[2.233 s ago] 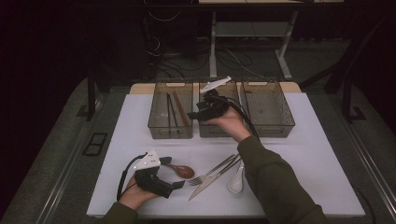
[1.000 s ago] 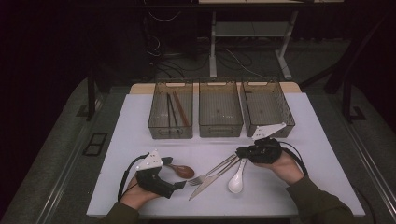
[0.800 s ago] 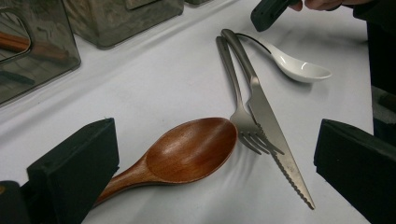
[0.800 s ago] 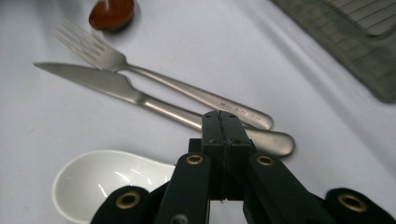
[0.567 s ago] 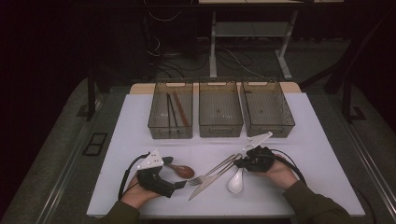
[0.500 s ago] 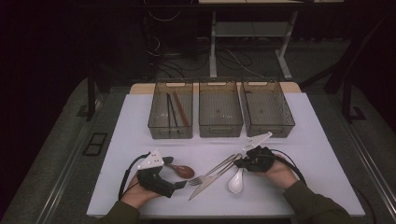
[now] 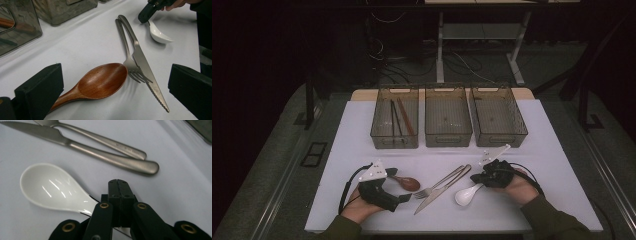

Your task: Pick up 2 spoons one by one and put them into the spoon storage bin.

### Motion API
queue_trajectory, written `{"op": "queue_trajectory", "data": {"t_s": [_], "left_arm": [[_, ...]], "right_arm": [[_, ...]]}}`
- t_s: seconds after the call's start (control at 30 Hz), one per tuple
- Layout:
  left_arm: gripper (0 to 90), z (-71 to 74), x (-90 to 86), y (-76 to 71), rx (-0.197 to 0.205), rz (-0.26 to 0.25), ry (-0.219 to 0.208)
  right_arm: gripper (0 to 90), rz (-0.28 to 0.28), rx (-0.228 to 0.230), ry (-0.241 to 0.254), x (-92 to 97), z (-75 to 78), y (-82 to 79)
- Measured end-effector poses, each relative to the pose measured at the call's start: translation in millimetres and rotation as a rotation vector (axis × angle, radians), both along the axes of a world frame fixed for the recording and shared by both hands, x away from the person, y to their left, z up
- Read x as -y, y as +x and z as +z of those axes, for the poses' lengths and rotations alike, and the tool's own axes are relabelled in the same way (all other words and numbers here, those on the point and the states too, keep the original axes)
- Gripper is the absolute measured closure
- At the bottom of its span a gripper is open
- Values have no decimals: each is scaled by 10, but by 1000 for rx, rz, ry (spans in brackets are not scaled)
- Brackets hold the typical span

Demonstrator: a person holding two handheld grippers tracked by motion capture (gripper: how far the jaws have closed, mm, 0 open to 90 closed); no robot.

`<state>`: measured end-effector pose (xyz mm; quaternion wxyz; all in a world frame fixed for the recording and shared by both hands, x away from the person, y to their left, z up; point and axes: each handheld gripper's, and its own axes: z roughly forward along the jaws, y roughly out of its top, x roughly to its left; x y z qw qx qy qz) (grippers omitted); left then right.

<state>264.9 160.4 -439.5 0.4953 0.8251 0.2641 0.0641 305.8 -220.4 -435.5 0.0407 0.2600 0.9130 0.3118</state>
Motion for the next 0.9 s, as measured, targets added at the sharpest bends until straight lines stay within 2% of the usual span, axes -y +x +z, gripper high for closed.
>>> {"op": "queue_trajectory", "data": {"t_s": [0.23,0.3,0.37,0.43,0.5,0.63,0.77,0.9], "left_arm": [[0,2,0,-3,0,0,3],[0,0,5,-2,0,0,5],[0,0,8,-5,1,1,3],[0,1,7,-4,1,1,5],[0,3,5,-6,1,2,4],[0,0,9,-6,1,2,5],[0,1,13,-9,2,0,9],[0,0,13,-10,4,0,10]], "right_arm": [[892,-12,-23,-19,197,-21,-121],[892,-17,-28,-12,246,-24,-141],[857,-23,-28,-4,270,-16,-145],[789,-30,-23,27,275,2,-127],[726,-32,-22,70,261,25,-125],[602,11,-56,169,182,35,-147],[553,62,-61,174,38,9,-190],[518,106,-46,150,-97,-26,-223]]}}
